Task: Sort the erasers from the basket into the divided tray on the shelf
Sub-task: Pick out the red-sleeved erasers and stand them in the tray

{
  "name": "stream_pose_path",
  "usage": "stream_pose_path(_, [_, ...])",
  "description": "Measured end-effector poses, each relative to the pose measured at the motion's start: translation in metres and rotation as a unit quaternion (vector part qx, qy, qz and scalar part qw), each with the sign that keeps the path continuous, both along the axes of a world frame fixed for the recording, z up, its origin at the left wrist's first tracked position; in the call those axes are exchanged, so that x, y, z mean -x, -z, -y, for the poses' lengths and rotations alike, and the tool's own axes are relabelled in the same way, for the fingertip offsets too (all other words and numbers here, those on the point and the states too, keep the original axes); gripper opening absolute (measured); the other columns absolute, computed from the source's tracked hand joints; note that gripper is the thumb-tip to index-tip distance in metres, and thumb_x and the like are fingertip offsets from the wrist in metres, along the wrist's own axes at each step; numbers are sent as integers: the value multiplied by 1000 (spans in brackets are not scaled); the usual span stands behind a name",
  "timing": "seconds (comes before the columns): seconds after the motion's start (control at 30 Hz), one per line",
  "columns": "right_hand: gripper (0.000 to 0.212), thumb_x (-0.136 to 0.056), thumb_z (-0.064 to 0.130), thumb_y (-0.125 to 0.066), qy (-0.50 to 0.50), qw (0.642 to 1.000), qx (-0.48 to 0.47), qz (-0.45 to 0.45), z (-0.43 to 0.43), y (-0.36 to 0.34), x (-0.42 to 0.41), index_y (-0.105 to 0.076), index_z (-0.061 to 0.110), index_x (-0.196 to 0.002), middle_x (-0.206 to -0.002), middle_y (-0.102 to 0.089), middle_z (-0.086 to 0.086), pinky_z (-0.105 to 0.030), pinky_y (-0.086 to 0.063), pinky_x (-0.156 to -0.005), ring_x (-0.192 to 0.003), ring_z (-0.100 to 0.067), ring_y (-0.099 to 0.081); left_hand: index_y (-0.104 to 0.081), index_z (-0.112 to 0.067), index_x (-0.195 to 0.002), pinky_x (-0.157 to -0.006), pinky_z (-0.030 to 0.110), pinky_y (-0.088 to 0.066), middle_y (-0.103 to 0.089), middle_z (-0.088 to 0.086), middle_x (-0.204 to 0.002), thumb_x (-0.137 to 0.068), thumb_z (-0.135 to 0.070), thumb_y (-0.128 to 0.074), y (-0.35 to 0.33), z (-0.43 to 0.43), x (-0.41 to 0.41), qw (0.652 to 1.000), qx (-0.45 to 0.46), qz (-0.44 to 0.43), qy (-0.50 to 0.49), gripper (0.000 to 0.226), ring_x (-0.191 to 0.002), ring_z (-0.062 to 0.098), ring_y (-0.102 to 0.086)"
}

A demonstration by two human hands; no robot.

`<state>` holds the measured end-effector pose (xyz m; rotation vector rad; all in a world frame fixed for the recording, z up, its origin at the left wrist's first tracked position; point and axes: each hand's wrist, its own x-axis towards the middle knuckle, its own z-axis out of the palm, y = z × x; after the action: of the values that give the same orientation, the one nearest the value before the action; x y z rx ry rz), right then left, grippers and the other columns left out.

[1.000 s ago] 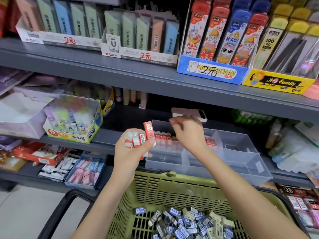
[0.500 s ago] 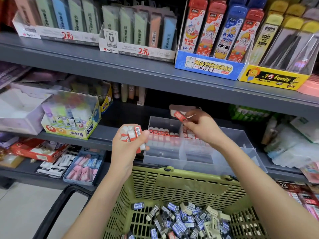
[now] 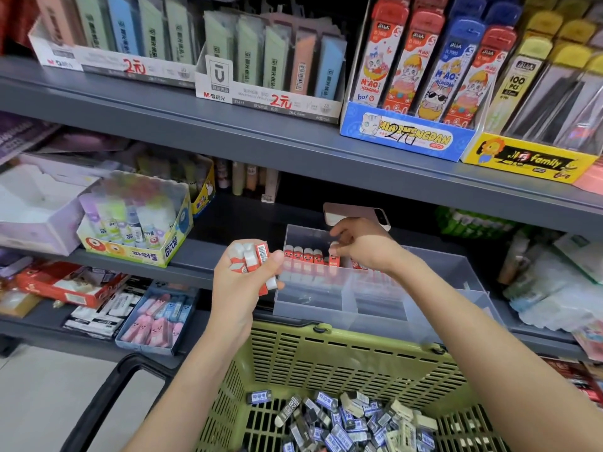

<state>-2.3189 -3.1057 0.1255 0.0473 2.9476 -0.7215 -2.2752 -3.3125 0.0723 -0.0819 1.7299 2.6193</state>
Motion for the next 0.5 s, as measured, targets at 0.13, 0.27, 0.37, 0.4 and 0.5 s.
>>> stream_pose_path(0.13, [19,-76,21,-76,39,998,54,9,-3,12,4,-64,15,-90,-91,-69,-5,-23,-43,-64,-76,-17,-59,-63,-23,-91,-56,25,-55,-69,-4,-72,-61,-27,-79,2,1,2,1000,-3,-2,-3,35,-70,11,-69])
stream_pose_path(0.27, [9,-82,25,-70,40,999,-6,-34,-7,20,6,-71,21,-90,-86,-67,7,-20,-36,-67,-84,-14,-53,-63,-24,-91,-59,27,-56,-69,-1,-76,-59,-31,-79,3,3,2,1000,3,0,-1,37,-73,13,-68])
stream_pose_path(0.37, [19,-89,30,-58,-19,985,-148,-90,-6,28,4,-73,27,-102,-101,-68,9,-23,-30,-74,-100,-19,-45,-66,-29,-84,-60,27,-55,-66,6,-82,-57,-33,-80,3,2,2,1000,-2,-3,9,31,-75,16,-66])
stream_pose_path(0.4, [20,-89,30,-57,-30,982,-164,-89,-6,31,5,-73,29,-101,-104,-69,8,-25,-31,-75,-101,-20,-44,-67,-29,-83,-59,26,-55,-65,7,-83,-58,-32,-80,3,1,2,1000,-4,-4,15,29,-75,16,-66])
stream_pose_path(0.5, [18,-86,28,-60,-30,981,-179,-61,-3,30,7,-73,34,-97,-104,-70,13,-23,-32,-78,-101,-17,-43,-65,-23,-91,-59,25,-55,-65,14,-88,-66,-27,-79,2,0,2,999,8,-7,32,29,-75,16,-67])
